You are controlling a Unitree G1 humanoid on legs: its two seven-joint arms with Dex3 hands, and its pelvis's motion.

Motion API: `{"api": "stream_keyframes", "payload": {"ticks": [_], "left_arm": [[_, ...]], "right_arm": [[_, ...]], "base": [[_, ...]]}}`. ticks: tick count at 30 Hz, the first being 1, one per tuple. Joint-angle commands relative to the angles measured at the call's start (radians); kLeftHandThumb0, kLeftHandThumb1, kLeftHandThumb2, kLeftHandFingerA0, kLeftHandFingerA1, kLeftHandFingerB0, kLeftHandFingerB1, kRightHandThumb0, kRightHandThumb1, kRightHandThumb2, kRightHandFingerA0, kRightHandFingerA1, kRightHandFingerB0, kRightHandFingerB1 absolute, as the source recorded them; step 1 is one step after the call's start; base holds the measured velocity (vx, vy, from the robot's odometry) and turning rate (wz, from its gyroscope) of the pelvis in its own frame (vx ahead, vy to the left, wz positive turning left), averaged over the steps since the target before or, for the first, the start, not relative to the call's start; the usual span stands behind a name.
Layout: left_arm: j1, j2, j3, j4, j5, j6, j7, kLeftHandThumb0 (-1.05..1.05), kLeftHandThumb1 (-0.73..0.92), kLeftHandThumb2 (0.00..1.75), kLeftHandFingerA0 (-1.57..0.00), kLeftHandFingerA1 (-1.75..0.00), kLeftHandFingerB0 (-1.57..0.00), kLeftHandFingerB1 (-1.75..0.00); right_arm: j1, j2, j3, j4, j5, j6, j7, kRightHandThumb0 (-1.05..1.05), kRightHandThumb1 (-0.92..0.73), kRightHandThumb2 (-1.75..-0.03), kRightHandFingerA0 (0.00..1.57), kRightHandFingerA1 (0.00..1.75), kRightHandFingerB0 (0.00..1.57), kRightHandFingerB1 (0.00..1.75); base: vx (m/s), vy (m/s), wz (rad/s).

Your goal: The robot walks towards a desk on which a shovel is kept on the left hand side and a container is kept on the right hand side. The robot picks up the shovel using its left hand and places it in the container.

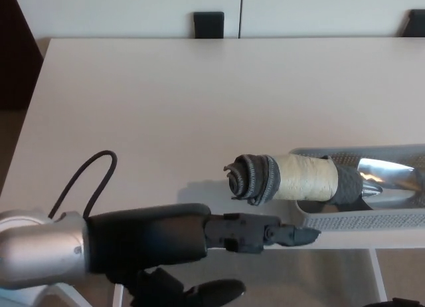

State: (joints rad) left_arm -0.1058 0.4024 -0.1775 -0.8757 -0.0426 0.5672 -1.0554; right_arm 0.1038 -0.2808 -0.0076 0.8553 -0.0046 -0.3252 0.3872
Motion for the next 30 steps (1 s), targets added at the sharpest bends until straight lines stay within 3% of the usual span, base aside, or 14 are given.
{"api": "stream_keyframes", "payload": {"ticks": [1,2,7,23,29,30], "left_arm": [[0.542,0.248,-0.002,0.753,0.007,-0.454,-0.141,-0.34,0.58,1.11,-0.01,-0.49,0.0,-0.47],[0.56,0.249,0.02,0.739,0.007,-0.479,-0.123,-0.72,0.83,0.66,-0.24,-0.32,-0.23,-0.3],[0.567,0.26,0.034,0.73,-0.028,-0.448,-0.149,-0.66,0.83,0.66,-0.28,-0.31,-0.26,-0.3],[0.531,0.302,-0.032,0.809,0.055,-0.597,-0.058,-0.74,0.84,0.66,-0.24,-0.32,-0.26,-0.31],[0.496,0.136,-0.031,0.987,0.216,-0.602,0.385,-0.69,0.78,0.64,-0.31,-0.35,-0.29,-0.32],[0.521,0.107,-0.021,1.021,0.233,-0.617,0.466,-0.68,0.78,0.64,-0.3,-0.36,-0.28,-0.32]], "right_arm": [[-0.029,-0.031,0.034,0.043,-0.061,0.016,-0.026,-0.39,-0.63,-0.58,0.77,0.49,0.56,0.42],[-0.03,-0.032,0.036,0.043,-0.063,0.016,-0.028,-0.39,-0.63,-0.58,0.77,0.49,0.56,0.42],[-0.03,-0.041,0.045,0.041,-0.073,0.002,-0.025,-0.4,-0.63,-0.58,0.76,0.49,0.56,0.42],[-0.04,-0.033,0.04,0.048,-0.061,0.021,-0.034,-0.38,-0.63,-0.58,0.78,0.49,0.57,0.42],[-0.037,-0.04,0.045,0.033,-0.069,0.014,-0.033,-0.38,-0.64,-0.58,0.76,0.49,0.55,0.42],[-0.012,-0.031,0.047,0.044,-0.072,-0.003,-0.042,-0.45,-0.51,-0.81,0.69,0.62,0.5,0.54]], "base": [[0.0,0.0,0.0],[0.0,0.0,0.0],[0.0,0.0,0.0],[0.0,0.0,0.0],[0.0,0.0,0.0],[0.0,0.0,0.0]]}}
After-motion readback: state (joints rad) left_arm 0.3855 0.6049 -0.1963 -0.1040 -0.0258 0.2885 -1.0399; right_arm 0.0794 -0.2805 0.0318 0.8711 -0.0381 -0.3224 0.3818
